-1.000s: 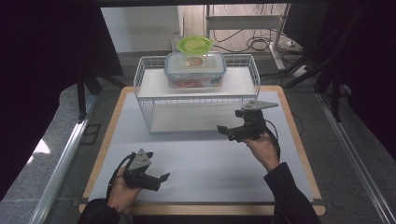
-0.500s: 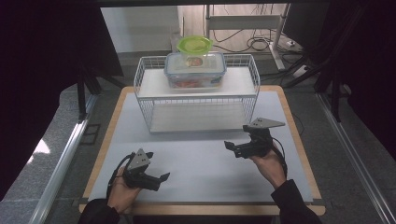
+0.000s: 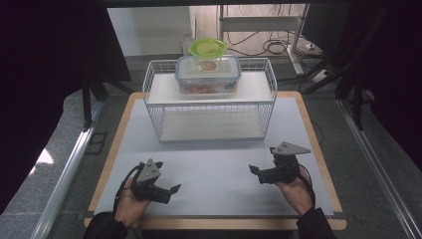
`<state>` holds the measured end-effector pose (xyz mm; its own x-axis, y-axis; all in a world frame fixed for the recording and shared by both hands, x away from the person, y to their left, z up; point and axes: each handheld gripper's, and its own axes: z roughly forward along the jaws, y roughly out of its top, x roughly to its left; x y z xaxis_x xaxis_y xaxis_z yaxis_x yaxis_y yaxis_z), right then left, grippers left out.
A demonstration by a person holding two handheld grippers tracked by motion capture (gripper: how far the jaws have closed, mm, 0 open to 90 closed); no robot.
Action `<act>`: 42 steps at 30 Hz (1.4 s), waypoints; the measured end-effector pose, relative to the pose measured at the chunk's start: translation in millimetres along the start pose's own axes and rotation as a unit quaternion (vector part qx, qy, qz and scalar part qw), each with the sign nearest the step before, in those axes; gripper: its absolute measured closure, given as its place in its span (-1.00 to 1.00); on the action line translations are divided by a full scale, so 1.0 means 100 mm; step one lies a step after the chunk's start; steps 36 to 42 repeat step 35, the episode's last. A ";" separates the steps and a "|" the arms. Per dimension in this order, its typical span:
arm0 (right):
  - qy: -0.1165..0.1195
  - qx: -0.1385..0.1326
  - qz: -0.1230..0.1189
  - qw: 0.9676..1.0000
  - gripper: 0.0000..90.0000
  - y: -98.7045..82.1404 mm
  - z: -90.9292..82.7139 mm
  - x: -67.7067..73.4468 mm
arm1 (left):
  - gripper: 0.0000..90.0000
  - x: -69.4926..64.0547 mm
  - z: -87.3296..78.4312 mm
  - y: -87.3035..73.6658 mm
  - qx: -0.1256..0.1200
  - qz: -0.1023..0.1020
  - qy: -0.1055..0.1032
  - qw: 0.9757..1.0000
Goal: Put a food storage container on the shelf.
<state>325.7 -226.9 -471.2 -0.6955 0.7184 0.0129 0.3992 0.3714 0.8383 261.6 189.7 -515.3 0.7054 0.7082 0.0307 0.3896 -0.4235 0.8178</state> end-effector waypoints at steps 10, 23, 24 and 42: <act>-0.014 0.012 0.003 1.000 -1.00 -0.20 -0.05 0.04 | -0.97 0.00 0.01 -0.01 0.001 0.004 -0.001 1.000; -0.028 0.071 0.012 0.997 -1.00 -0.44 -0.01 0.05 | -0.98 0.01 0.04 -0.03 0.007 0.005 -0.006 1.000; -0.026 0.079 0.012 0.996 -1.00 -0.46 0.00 0.05 | -0.98 0.01 0.04 -0.03 0.006 0.005 -0.007 1.000; -0.025 0.093 0.012 0.995 -1.00 -0.49 0.04 0.04 | -0.99 0.02 0.04 -0.02 -0.003 0.003 -0.015 1.000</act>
